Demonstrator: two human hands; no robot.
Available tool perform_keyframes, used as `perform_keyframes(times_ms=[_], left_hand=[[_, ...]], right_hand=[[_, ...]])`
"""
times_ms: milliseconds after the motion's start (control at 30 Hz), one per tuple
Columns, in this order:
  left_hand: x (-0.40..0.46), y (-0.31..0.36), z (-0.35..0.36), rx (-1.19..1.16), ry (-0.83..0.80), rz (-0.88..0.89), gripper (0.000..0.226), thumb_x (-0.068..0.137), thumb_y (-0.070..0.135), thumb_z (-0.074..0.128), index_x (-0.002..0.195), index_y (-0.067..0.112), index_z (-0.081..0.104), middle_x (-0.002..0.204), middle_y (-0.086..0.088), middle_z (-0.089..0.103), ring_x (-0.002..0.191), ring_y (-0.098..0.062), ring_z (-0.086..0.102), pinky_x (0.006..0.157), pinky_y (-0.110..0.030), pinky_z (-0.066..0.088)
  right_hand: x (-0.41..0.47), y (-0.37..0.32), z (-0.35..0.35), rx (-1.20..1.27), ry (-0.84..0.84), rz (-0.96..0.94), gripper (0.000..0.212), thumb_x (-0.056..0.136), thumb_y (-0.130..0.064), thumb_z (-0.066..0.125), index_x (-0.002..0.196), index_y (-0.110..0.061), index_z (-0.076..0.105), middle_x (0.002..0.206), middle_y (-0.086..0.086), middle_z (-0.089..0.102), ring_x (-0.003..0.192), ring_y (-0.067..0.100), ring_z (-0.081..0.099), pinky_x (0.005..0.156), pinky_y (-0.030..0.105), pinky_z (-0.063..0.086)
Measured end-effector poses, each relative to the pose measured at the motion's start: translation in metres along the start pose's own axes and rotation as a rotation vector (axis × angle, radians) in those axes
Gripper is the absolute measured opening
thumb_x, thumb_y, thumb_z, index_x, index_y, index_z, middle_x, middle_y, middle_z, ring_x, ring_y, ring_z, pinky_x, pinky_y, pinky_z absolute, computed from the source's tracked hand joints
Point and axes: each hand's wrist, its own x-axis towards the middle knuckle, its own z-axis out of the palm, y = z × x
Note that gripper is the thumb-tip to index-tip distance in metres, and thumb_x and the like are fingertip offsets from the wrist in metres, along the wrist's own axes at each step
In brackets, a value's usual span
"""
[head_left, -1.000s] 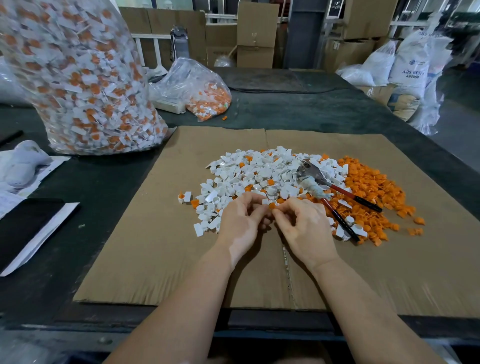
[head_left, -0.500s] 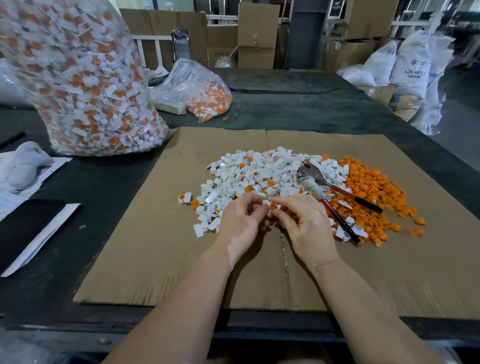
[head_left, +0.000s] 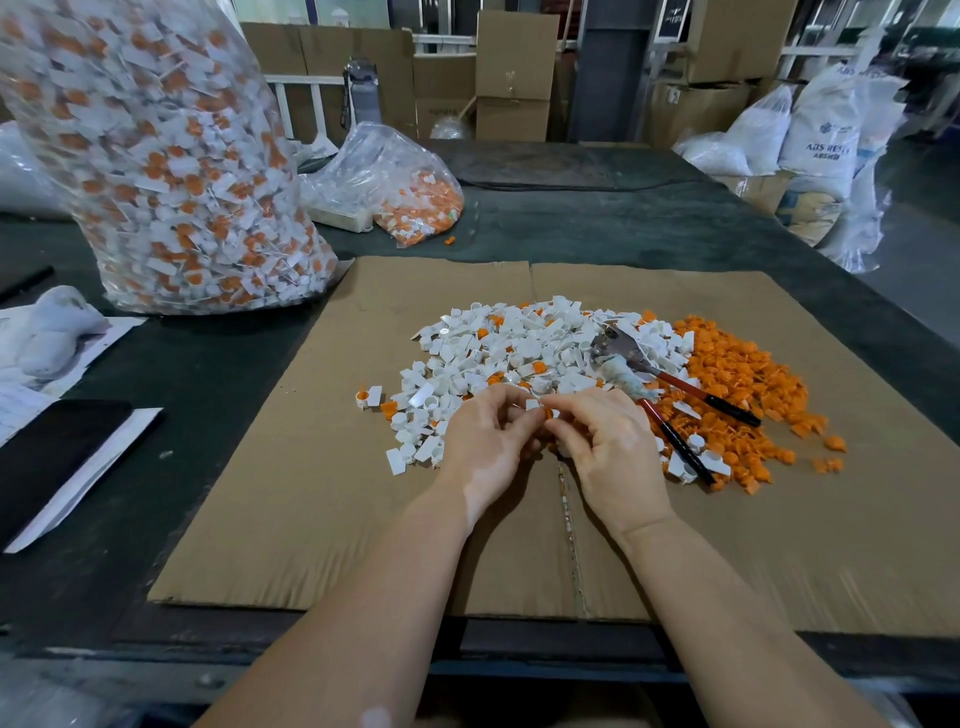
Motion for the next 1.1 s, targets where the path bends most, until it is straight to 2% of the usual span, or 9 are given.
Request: perform_keyframes(times_ms=[267,367,500,600,700,867,967,1033,1100], left_hand=[[0.001,-0.002,-0.001,-0.006,-0.005,0.000,0.009,0.090,0.010,0.060,0.087,0.018,0.058,0.067,-0.004,0.062,0.059,-0.010,0.061,0.064,-0.028,0.055],[0.001,-0.001,0.000,-0.019,0.001,-0.004,0.007,0.090,0.009,0.060,0.087,0.015,0.057,0.065,-0.003,0.060,0.056,-0.010,0.060,0.063,-0.029,0.054],[0.001,0.001,0.002,-0.070,0.007,-0.021,0.014,0.091,0.006,0.059,0.083,0.018,0.056,0.062,-0.002,0.058,0.049,-0.004,0.056,0.052,-0.021,0.051],[0.003,0.004,0.004,-0.069,0.008,-0.033,0.008,0.091,0.006,0.058,0.087,0.013,0.056,0.065,-0.003,0.059,0.048,-0.001,0.055,0.050,-0.019,0.048],[0.004,0.008,0.005,-0.096,0.013,-0.051,0.009,0.092,0.006,0.057,0.086,0.013,0.055,0.065,-0.001,0.060,0.047,0.001,0.054,0.045,-0.014,0.044],[0.007,0.011,0.007,-0.116,0.030,-0.093,0.011,0.092,0.009,0.057,0.084,0.015,0.055,0.070,-0.004,0.064,0.049,-0.001,0.055,0.046,-0.014,0.043],[0.009,0.013,0.008,-0.167,0.044,-0.118,0.001,0.093,0.009,0.057,0.091,0.010,0.057,0.070,-0.004,0.065,0.048,0.000,0.056,0.046,-0.012,0.042],[0.010,0.014,0.008,-0.199,0.064,-0.132,0.005,0.093,0.009,0.057,0.096,0.006,0.058,0.071,-0.005,0.065,0.050,-0.002,0.056,0.047,-0.013,0.043],[0.011,0.016,0.008,-0.248,0.082,-0.153,0.007,0.093,0.009,0.056,0.098,0.004,0.057,0.070,-0.007,0.064,0.051,-0.005,0.055,0.047,-0.014,0.042]], right_hand=[[0.001,0.000,0.001,-0.016,-0.012,-0.016,0.018,0.082,-0.009,0.068,0.100,-0.010,0.071,0.089,0.004,0.068,0.089,0.023,0.058,0.079,0.049,0.047],[0.001,0.000,-0.001,-0.052,0.025,-0.020,0.022,0.082,-0.014,0.070,0.104,-0.010,0.069,0.093,0.004,0.068,0.094,0.024,0.060,0.084,0.047,0.045],[0.008,0.006,-0.015,-0.203,0.195,0.195,0.029,0.088,-0.021,0.063,0.115,-0.008,0.063,0.112,0.008,0.064,0.110,0.027,0.054,0.091,0.040,0.033],[0.021,0.021,-0.031,-0.454,0.008,0.563,0.043,0.093,-0.033,0.048,0.129,-0.010,0.047,0.132,0.013,0.049,0.124,0.031,0.039,0.103,0.044,0.024],[0.031,0.031,-0.041,-0.543,-0.285,0.752,0.049,0.088,-0.037,0.045,0.130,-0.012,0.041,0.139,0.014,0.038,0.131,0.033,0.030,0.111,0.052,0.011],[0.042,0.037,-0.042,-0.613,-0.407,0.705,0.053,0.088,-0.044,0.046,0.132,-0.016,0.040,0.140,0.010,0.036,0.132,0.031,0.028,0.111,0.055,0.005],[0.040,0.034,-0.042,-0.647,-0.340,0.602,0.050,0.091,-0.044,0.042,0.130,-0.014,0.040,0.136,0.012,0.040,0.125,0.032,0.034,0.106,0.049,0.022],[0.038,0.029,-0.043,-0.650,-0.276,0.518,0.045,0.092,-0.043,0.041,0.124,-0.011,0.044,0.128,0.013,0.046,0.115,0.031,0.040,0.094,0.041,0.035],[0.038,0.019,-0.045,-0.575,-0.247,0.458,0.039,0.093,-0.043,0.039,0.115,-0.012,0.046,0.118,0.010,0.051,0.107,0.029,0.045,0.081,0.037,0.038]])
